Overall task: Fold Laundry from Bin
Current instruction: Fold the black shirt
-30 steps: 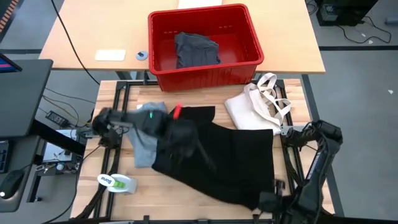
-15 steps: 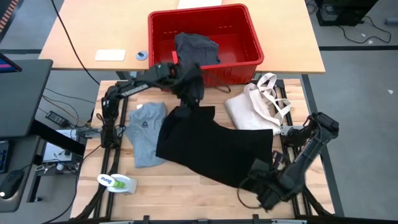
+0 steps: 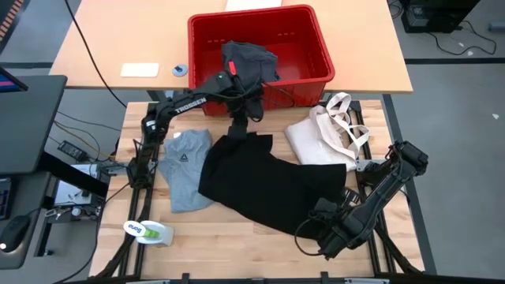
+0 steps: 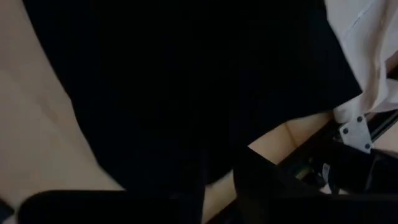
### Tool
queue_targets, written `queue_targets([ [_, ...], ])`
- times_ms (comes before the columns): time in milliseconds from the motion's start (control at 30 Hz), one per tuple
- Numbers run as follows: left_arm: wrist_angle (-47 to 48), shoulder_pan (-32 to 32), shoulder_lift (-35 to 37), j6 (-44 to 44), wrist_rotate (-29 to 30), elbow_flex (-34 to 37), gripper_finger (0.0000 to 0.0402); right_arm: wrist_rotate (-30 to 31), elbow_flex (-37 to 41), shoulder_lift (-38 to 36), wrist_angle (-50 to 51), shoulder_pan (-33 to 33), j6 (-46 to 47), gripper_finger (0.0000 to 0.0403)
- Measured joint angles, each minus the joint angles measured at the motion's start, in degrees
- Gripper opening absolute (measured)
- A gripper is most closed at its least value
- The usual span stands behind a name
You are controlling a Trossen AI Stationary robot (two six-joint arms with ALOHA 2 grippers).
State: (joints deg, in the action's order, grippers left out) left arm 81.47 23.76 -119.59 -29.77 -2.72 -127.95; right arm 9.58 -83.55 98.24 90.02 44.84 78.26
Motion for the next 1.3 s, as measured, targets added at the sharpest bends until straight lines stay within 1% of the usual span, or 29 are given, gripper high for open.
queue_targets([
  [133, -1.86, 0.96, 0.46, 0.21, 0.07, -0.06, 0.0233, -1.80, -0.01, 0.00, -0.01, 0.13, -0.03, 0.0132],
  [233, -1.81, 1.25, 2.02, 2.42, 0.22, -0.90, 0.0281, -1.79, 0.00, 0.00, 0.00, 0.13, -0.71, 0.0153],
  [300, -1.06, 0.86, 3.83, 4.70, -0.34, -1.11, 0.0293, -2.44, 0.00, 0.00, 0.00, 0.06, -1.59, 0.0159],
  [400, 3.52, -2.43, 5.67, 7.15, -1.68, -1.17, 0.0292, -2.61, 0.00, 0.00, -0.07, 0.07, -1.95, 0.0160],
  [467, 8.67, -6.24, 5.79, 8.75, -2.00, -1.11, 0.0285, 0.95, 0.00, 0.00, -0.65, 0.67, -1.90, 0.0160],
  [533, 7.94, -10.58, 5.81, 11.44, -1.88, 0.49, 0.0276, 6.74, 0.00, 0.00, -3.21, 1.50, -2.11, 0.0160],
  [600, 8.78, -15.43, 7.03, 12.15, -1.45, 4.69, 0.0267, 12.29, 0.11, 0.00, -6.96, 2.36, -3.08, 0.0160],
  [667, 8.56, -20.77, 8.03, 12.09, 1.85, 9.38, 0.0257, 17.43, 0.25, 0.00, -9.17, 3.46, -3.08, 0.0160],
  [733, 8.33, -25.46, 9.00, 13.70, 6.05, 15.35, 0.0246, 20.49, 0.70, 0.00, -11.69, 4.36, -2.98, 0.0160],
  [767, 8.32, -27.45, 9.45, 14.93, 6.80, 18.26, 0.0240, 21.54, 1.23, 0.00, -12.52, 4.79, -2.81, 0.0160],
  [833, 5.08, -30.77, 11.42, 17.79, 7.15, 23.88, 0.0227, 24.21, 2.79, 0.04, -13.56, 5.91, -1.04, 0.0160],
  [867, 3.16, -32.09, 13.24, 19.77, 6.39, 26.91, 0.0220, 26.33, 3.82, 0.04, -15.12, 6.40, -0.11, 0.0160],
  [933, -0.82, -34.34, 17.95, 23.70, 4.19, 33.31, 0.0206, 29.55, 6.55, 0.03, -20.39, 7.47, 0.18, 0.0160],
  [967, -3.80, -35.28, 20.69, 25.94, 3.53, 36.82, 0.0198, 30.16, 7.68, 0.14, -22.54, 7.80, -0.27, 0.0160],
  [1067, -12.67, -35.91, 30.73, 35.07, 3.24, 47.43, 0.0182, 30.65, 10.76, 0.11, -29.49, 8.08, -0.74, 0.0159],
  [1167, -23.70, -34.59, 40.41, 47.39, 5.23, 57.18, 0.0173, 31.51, 12.93, 0.11, -36.02, 7.91, -2.00, 0.0159],
  [1233, -29.42, -33.15, 44.69, 55.45, 6.17, 63.00, 0.0172, 33.30, 14.05, 0.11, -40.77, 7.55, -3.98, 0.0159],
  [1300, -30.14, -31.49, 47.28, 61.76, 6.25, 68.06, 0.0171, 34.91, 14.87, 0.11, -45.03, 7.44, -6.48, 0.0159],
])
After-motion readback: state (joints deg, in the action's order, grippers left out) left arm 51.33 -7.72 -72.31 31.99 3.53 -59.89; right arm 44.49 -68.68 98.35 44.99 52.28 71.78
